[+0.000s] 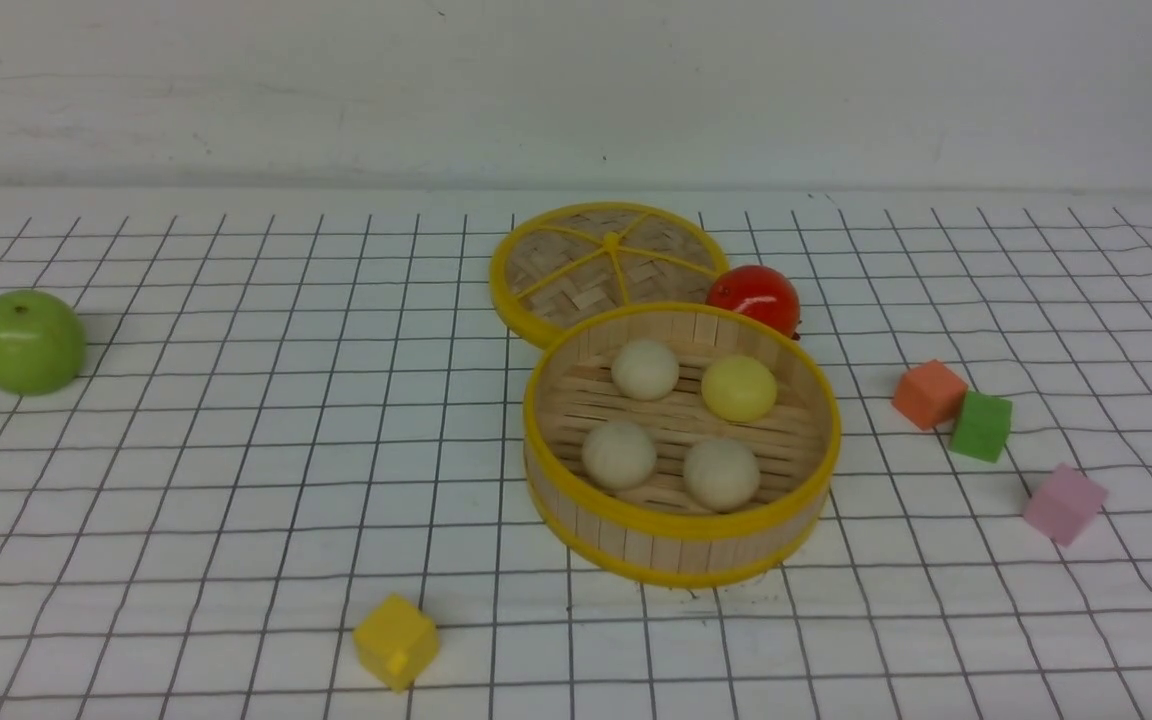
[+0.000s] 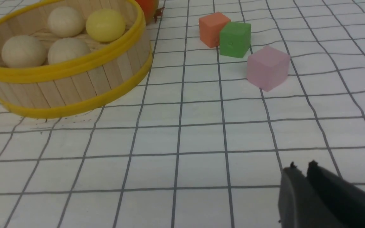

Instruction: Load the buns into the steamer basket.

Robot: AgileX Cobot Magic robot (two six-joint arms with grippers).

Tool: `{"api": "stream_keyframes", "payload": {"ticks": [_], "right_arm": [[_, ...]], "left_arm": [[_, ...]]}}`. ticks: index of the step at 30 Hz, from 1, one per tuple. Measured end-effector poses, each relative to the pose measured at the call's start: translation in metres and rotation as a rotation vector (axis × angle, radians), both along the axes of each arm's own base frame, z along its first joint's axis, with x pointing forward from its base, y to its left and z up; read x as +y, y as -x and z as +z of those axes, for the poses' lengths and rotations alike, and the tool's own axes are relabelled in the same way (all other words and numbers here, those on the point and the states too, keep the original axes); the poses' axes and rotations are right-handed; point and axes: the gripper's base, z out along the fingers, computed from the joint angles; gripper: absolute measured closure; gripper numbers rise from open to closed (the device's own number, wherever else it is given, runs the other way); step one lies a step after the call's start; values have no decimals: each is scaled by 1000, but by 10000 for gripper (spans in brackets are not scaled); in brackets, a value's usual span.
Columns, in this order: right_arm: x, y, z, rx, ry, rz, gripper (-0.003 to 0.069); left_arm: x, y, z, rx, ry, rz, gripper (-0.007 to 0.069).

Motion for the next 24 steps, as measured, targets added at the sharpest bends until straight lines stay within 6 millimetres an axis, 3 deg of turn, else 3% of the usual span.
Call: {"api": "stream_keyframes", "payload": {"ticks": [24], "right_arm": [[0,0,0,0,0,0,595]], "left_arm": [[0,0,0,0,0,0,638]]}}
